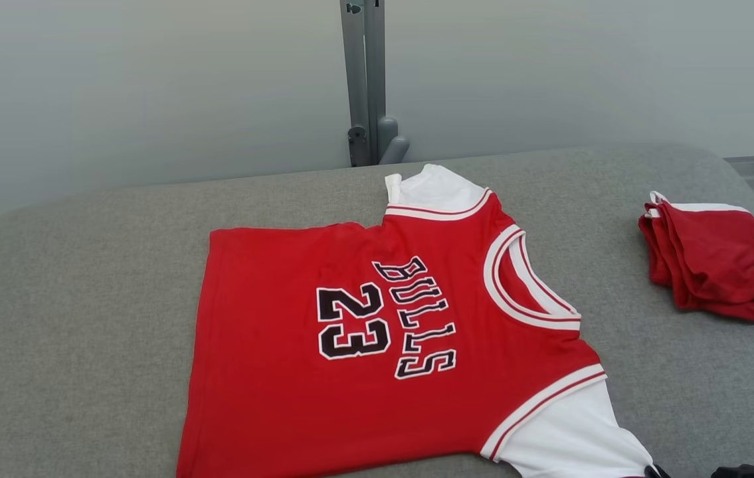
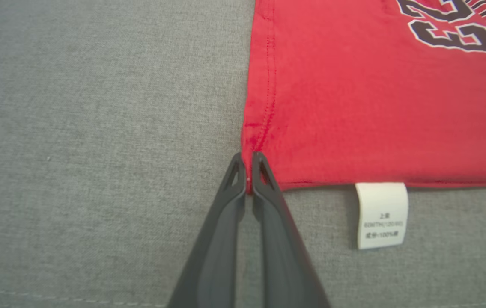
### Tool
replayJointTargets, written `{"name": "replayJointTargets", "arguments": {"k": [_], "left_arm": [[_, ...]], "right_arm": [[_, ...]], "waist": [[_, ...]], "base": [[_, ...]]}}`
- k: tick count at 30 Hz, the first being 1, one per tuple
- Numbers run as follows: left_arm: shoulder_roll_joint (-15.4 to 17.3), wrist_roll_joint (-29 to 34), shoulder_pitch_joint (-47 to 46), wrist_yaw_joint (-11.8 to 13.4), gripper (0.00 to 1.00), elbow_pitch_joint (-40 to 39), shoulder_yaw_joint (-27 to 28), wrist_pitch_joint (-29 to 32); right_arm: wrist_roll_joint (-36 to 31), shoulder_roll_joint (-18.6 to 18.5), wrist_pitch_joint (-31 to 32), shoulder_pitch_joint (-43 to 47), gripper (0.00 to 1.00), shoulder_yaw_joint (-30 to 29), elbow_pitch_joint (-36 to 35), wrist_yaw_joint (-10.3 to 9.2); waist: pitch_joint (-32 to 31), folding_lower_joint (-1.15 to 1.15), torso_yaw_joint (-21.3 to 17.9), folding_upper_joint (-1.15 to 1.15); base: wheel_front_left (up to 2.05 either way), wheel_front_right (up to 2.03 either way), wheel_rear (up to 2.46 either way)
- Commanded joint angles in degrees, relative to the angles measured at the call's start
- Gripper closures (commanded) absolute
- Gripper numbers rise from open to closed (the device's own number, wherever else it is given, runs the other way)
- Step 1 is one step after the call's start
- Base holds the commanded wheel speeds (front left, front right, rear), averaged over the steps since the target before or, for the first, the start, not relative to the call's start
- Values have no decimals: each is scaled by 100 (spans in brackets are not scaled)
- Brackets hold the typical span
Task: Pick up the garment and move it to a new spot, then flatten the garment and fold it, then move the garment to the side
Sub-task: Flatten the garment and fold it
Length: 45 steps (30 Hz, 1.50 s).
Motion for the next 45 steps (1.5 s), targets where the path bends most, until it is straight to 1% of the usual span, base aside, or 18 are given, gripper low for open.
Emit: {"name": "replayJointTargets", "arguments": {"k": [1, 6, 10, 16, 17, 21, 24, 31, 39, 45], "left_arm": [[32, 59, 161, -11, 100, 3, -32, 3], [8, -17, 380, -28, 100, 18, -65, 3], [-8, -74, 414, -32, 100, -155, -15, 3], [-25, -108, 77, -32, 100, -791, 23, 2], [-25, -108, 77, -32, 100, -791, 23, 2], [-31, -225, -118, -34, 100, -1157, 57, 3], [-31, -224, -314, -35, 100, -1271, -30, 3], [-31, -167, -707, -37, 100, -1094, -283, 2], [-33, 4, -1443, -38, 100, -736, -422, 2], [-27, 67, -1859, -38, 100, -496, -515, 2]], "right_arm": [[26, -61, -21, 128, 100, 4, 29, -18], [195, -131, -21, 252, 100, 142, 77, -17], [210, -208, -22, 266, 100, 139, -62, -17], [14, -204, -22, -68, 100, -251, -756, -16], [14, -204, -22, -68, 100, -251, -756, -16], [-281, -130, -22, -367, 100, -533, -1268, -15], [-468, -86, -22, -641, 100, -579, -1363, -15], [-896, 24, -22, -1514, 100, -442, -838, -14], [-1103, 84, -22, -2503, 100, -345, -228, -14], [-1225, 116, -22, -2937, 100, -311, 62, -14]], "waist": [[-68, 1, 15, 0], [-84, 1, 61, 0], [-6, 1, 120, 0], [175, 1, 180, 0], [175, 1, 180, 0], [265, 1, 213, 0], [324, 1, 243, 0], [484, 1, 319, 0], [1031, 1, 452, 0], [1323, 1, 484, 0]], "base": [[0, 0, 0], [0, 0, 0], [0, 0, 0], [0, 0, 0], [0, 0, 0], [0, 0, 0], [0, 0, 0], [0, 0, 0], [0, 0, 0], [0, 0, 0]]}}
